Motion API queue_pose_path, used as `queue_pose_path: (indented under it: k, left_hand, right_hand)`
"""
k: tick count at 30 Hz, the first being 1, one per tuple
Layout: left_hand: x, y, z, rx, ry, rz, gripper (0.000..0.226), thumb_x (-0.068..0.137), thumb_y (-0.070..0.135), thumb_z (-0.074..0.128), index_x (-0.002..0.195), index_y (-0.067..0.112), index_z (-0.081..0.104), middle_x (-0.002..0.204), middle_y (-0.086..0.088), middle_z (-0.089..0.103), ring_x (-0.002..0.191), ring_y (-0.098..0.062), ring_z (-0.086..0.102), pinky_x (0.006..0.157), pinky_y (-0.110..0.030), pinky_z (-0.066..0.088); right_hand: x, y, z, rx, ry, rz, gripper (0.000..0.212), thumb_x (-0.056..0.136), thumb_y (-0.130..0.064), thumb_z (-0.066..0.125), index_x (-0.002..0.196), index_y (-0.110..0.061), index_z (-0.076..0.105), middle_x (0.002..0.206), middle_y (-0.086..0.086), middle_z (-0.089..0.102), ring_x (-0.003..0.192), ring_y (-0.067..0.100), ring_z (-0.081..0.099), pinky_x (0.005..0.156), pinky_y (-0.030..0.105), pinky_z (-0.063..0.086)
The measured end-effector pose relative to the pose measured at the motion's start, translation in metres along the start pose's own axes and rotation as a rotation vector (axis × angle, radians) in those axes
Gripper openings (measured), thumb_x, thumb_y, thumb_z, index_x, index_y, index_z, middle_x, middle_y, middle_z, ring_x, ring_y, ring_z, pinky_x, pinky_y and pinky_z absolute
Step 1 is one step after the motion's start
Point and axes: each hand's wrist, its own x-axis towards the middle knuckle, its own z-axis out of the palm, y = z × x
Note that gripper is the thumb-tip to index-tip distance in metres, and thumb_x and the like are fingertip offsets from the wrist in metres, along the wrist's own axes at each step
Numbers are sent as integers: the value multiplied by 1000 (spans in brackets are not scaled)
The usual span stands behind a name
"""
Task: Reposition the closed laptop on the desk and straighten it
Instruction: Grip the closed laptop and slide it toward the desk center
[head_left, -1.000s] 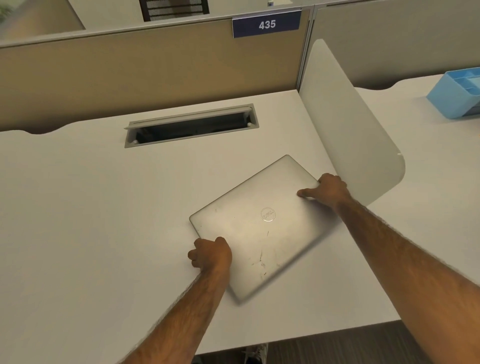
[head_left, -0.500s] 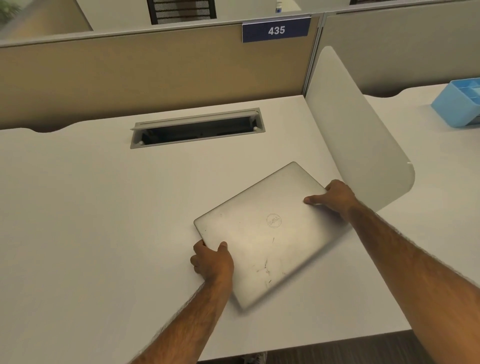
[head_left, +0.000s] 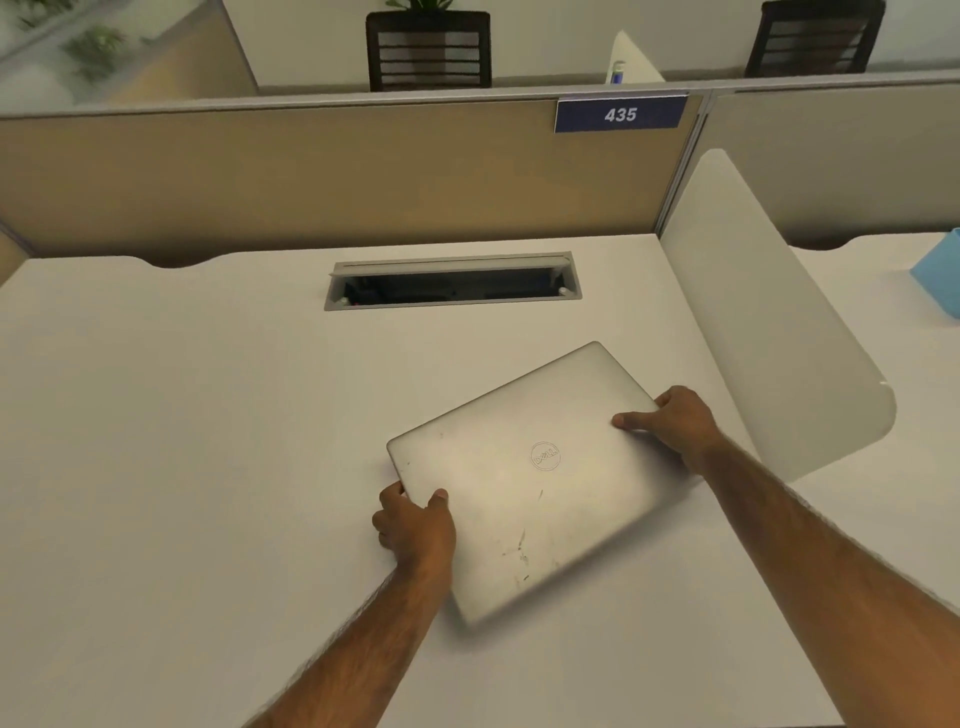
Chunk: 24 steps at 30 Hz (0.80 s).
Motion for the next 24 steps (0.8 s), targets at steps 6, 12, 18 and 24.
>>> queue_pose_path:
  k: [6, 12, 18, 24]
  left_hand:
    - [39, 6, -47, -27, 42, -5, 50, 88, 23, 68, 134, 13, 49, 137, -14, 46, 126, -37, 49, 93, -46, 48]
    - [87, 5, -100, -40, 90, -5, 50, 86, 24, 69, 132, 14, 51, 134, -14, 48, 122, -38, 52, 97, -50, 50]
    - [139, 4, -146, -55, 115, -2, 53, 86, 25, 71, 134, 14, 52, 136, -15, 48, 121, -40, 55, 98, -52, 51]
    - [185, 7, -178, -60, 130, -1, 53, 86, 24, 70, 135, 14, 53, 137, -14, 48, 121, -38, 56, 98, -51, 52]
  right_hand:
    - [-18, -51, 42, -2, -17, -37, 79, 46, -49, 94, 104, -7, 59, 105, 10, 65, 94, 30, 63, 64, 34, 46]
    - [-40, -96, 95, -5, -42, -61, 76, 52, -46, 94, 106, -8, 57, 107, 9, 62, 98, 29, 61, 67, 35, 46]
    - [-55, -131, 151, -21, -59, -83, 76, 52, -50, 92, 105, -8, 57, 106, 9, 62, 97, 29, 61, 65, 34, 44]
    - [-61, -160, 199, -28, -55, -88, 80, 54, -52, 91, 110, -7, 57, 110, 8, 61, 101, 28, 60, 69, 34, 43]
